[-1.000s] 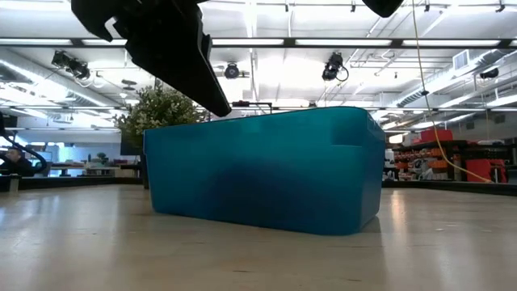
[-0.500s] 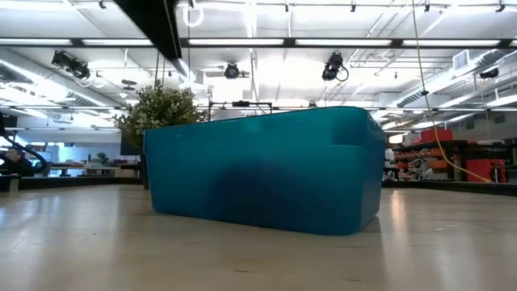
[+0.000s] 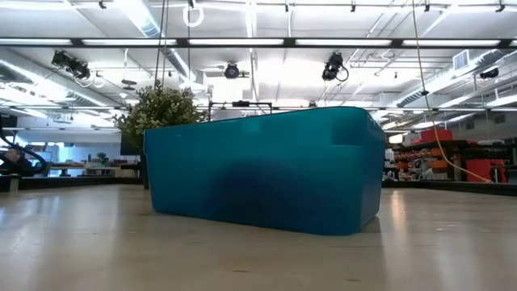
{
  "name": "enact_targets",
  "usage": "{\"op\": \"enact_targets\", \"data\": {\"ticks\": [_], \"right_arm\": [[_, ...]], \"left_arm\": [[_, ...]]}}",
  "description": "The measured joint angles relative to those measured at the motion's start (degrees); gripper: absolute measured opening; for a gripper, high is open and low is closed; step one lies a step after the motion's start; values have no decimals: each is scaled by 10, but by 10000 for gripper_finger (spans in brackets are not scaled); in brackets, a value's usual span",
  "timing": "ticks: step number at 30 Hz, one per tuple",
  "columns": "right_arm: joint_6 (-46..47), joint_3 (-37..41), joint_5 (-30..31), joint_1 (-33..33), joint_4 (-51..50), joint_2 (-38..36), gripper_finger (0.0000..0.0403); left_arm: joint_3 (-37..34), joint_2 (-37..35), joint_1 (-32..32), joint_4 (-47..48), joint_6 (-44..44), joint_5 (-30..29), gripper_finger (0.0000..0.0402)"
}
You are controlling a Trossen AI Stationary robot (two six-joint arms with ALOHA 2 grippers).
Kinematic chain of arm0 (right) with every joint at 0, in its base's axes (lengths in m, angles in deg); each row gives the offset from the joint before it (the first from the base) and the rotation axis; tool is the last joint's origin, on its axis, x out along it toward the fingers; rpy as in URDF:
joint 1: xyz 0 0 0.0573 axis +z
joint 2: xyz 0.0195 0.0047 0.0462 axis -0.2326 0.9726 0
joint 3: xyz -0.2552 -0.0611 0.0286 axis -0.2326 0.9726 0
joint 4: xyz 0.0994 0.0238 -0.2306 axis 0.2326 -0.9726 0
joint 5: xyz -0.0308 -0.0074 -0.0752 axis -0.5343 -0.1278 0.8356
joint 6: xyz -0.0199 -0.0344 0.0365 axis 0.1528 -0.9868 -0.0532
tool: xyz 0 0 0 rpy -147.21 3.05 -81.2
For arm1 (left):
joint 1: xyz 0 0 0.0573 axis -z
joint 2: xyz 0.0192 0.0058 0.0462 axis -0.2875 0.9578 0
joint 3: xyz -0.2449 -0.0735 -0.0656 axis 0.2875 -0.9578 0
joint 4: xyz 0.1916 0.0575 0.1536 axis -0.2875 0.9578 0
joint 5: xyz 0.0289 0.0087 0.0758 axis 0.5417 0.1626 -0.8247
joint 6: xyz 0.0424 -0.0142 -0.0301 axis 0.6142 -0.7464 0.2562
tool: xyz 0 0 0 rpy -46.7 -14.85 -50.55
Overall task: Pick and placing Produce into tupperware
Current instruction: Return to Home Position
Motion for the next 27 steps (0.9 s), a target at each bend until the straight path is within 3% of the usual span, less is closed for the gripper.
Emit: {"op": "enact_targets", "data": {"ticks": [4,8,11,15,18,20,23,27], "right_arm": [[22,36,48,7,-2,-12,160],[42,83,90,7,-3,-13,160],[78,111,108,6,-3,-19,160],[81,136,111,6,3,-46,160],[66,153,110,6,20,-78,160],[29,173,95,6,54,-107,160],[-56,223,14,6,158,-156,160],[-136,303,-103,6,300,-217,160]], "left_arm": [[-5,-125,-8,0,-81,0,122],[-77,-252,1,1,-164,-2,126],[-197,-327,11,2,-259,1,126],[-410,-401,12,-29,-400,3,120],[-578,-443,18,-158,-439,23,117],[-672,-460,21,-289,-411,34,119],[-783,-483,20,-521,-315,62,123],[-875,-496,0,-790,-144,141,129]]}}
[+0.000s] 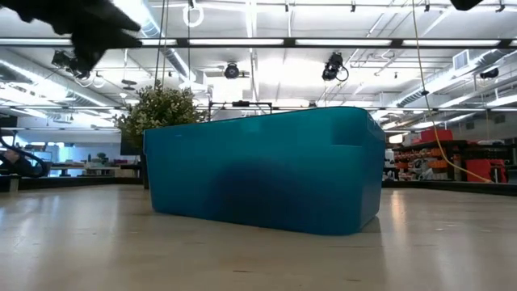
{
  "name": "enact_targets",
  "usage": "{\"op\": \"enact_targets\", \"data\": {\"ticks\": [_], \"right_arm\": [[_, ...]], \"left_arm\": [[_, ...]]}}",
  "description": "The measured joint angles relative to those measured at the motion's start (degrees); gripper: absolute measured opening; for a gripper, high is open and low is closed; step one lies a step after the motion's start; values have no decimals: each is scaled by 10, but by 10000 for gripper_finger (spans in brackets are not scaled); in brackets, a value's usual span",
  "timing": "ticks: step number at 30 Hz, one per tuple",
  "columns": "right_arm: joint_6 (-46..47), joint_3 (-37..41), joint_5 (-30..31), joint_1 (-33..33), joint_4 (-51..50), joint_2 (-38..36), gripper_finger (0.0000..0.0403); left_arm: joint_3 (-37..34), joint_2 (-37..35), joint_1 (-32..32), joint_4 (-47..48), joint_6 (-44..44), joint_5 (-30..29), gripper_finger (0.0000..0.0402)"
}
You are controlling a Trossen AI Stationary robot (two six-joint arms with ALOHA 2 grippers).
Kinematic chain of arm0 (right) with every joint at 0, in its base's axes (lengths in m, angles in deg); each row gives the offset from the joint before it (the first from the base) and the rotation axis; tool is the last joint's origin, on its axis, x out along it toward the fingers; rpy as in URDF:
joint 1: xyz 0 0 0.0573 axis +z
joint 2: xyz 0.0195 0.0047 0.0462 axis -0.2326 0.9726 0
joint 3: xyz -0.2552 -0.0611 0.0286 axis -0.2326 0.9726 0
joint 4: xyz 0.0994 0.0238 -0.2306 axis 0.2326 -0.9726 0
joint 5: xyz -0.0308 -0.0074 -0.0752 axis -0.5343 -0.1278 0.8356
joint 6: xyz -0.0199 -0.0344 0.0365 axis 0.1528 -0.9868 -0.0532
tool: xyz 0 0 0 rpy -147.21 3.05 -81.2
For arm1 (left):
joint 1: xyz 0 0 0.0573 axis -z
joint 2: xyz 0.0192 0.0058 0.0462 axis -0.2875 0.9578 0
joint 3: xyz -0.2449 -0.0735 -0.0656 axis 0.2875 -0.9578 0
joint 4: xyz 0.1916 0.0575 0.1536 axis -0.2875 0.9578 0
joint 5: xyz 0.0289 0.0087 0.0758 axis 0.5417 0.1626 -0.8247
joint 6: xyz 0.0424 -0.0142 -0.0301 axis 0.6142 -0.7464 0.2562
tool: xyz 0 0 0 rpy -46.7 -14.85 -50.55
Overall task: Pick and placing Produce into tupperware
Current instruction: Return to Home Position
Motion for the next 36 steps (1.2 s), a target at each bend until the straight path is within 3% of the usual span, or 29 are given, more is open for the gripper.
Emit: {"op": "enact_targets", "data": {"ticks": [3,8,13,19,22,28,36], "right_arm": [[3,28,-15,0,17,-41,160],[-3,60,-9,-1,16,-88,160],[-18,68,26,-4,19,-116,160],[2,93,38,-34,22,-116,160],[14,123,8,-57,54,-114,160],[-22,174,-128,-118,161,-115,160],[1,174,-140,-232,119,-115,160]], "left_arm": [[-23,-19,-30,-102,95,55,130],[-16,-54,-106,-118,195,118,123],[-16,-71,-185,-144,223,209,125],[-16,-42,-260,-198,223,293,135],[-16,-20,-292,-233,229,338,137],[-16,15,-355,-247,225,382,130],[-16,25,-391,-250,238,424,136]]}}
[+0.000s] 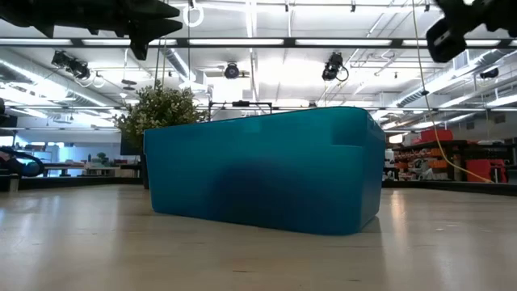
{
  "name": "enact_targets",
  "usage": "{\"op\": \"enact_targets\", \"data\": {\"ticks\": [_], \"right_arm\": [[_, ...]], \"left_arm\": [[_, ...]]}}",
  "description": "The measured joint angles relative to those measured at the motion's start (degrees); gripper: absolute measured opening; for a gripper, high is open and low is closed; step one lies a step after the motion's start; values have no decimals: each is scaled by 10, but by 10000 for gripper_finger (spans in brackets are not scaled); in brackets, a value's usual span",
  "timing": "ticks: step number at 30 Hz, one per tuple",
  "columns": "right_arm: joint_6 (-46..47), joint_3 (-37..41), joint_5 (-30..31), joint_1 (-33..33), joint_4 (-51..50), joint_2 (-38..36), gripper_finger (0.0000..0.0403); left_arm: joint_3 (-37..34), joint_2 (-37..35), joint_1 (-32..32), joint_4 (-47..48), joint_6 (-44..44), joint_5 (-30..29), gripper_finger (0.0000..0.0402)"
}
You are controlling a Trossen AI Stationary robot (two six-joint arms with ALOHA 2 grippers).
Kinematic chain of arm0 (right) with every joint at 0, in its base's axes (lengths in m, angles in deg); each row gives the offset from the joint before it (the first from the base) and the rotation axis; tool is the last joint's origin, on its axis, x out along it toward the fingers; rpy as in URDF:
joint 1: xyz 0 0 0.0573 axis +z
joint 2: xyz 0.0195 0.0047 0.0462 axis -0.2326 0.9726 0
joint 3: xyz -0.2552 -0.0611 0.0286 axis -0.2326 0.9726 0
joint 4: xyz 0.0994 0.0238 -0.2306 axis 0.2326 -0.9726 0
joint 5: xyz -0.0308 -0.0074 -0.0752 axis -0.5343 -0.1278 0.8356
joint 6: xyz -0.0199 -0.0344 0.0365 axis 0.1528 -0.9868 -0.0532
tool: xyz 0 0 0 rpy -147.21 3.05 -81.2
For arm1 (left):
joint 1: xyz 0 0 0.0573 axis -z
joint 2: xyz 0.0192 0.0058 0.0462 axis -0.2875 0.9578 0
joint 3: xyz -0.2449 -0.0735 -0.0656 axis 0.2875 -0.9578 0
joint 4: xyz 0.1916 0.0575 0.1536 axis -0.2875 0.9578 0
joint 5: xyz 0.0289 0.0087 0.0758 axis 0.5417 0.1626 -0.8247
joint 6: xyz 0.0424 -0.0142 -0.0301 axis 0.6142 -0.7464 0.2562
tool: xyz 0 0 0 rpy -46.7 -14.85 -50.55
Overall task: Pick and placing Produce into tupperware
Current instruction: Return to Home Position
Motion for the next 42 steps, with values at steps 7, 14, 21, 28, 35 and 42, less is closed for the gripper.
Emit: {"op": "enact_targets", "data": {"ticks": [7,14,21,28,35,42], "right_arm": [[33,0,-106,-53,-1,0,160],[11,21,-75,-53,-4,-2,160],[47,117,-75,-53,113,-7,160],[50,141,-75,-53,152,-7,160],[27,141,-54,-53,151,-7,160],[33,141,-50,-53,130,-7,160]], "left_arm": [[0,-2,16,38,6,37,141],[0,-16,45,70,17,13,131],[-20,-94,50,72,34,9,137],[-114,-171,49,22,2,8,146],[-228,-224,43,-117,-15,2,140],[-246,-245,35,-99,-29,-1,136]]}}
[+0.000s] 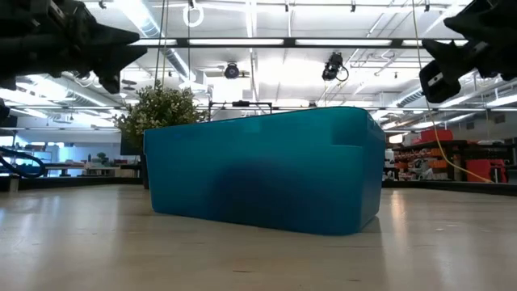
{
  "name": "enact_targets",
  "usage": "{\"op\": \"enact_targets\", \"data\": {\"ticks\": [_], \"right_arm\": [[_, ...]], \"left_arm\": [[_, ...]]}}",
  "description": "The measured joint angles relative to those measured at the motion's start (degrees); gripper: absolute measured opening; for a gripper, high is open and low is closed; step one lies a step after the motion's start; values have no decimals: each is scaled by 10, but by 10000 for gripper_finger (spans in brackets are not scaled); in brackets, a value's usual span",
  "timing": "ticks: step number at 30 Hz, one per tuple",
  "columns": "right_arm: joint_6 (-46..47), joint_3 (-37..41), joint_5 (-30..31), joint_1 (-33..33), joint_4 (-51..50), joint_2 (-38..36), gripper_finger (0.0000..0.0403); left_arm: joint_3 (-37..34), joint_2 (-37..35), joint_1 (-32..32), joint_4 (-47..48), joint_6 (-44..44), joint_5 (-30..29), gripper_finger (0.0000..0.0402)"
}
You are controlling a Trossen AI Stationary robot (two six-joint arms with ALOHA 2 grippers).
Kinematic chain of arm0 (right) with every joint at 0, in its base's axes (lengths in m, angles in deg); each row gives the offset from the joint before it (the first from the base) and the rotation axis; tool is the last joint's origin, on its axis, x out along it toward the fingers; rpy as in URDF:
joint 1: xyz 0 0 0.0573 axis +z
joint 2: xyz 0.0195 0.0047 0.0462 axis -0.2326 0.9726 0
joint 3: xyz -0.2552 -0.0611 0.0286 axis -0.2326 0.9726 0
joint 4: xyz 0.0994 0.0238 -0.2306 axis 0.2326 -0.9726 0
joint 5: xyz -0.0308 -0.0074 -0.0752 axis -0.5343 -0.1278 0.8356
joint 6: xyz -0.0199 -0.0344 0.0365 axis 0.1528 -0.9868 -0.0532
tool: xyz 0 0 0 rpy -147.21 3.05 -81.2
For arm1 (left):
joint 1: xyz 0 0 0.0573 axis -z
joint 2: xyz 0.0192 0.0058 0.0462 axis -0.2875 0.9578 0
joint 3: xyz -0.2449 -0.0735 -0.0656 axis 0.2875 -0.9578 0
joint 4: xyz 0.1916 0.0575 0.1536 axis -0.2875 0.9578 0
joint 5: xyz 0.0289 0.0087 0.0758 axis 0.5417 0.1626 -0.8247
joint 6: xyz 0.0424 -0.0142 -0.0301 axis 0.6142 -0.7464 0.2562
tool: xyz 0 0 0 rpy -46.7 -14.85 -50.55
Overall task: Pick and placing Produce into tupperware
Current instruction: Return to Home Position
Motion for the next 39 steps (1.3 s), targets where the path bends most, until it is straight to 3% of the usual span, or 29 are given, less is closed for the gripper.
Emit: {"op": "enact_targets", "data": {"ticks": [6,14,20,25,39], "right_arm": [[0,8,11,0,-13,1,160],[-17,8,63,0,-68,1,160],[-11,8,69,0,-109,1,160],[-3,3,70,0,-131,5,160],[-2,2,69,0,-132,5,160]], "left_arm": [[0,0,0,26,-2,0,145],[0,1,0,156,2,0,138],[0,1,0,162,4,0,133],[0,2,0,222,88,-5,139],[0,20,0,211,100,-5,136]]}}
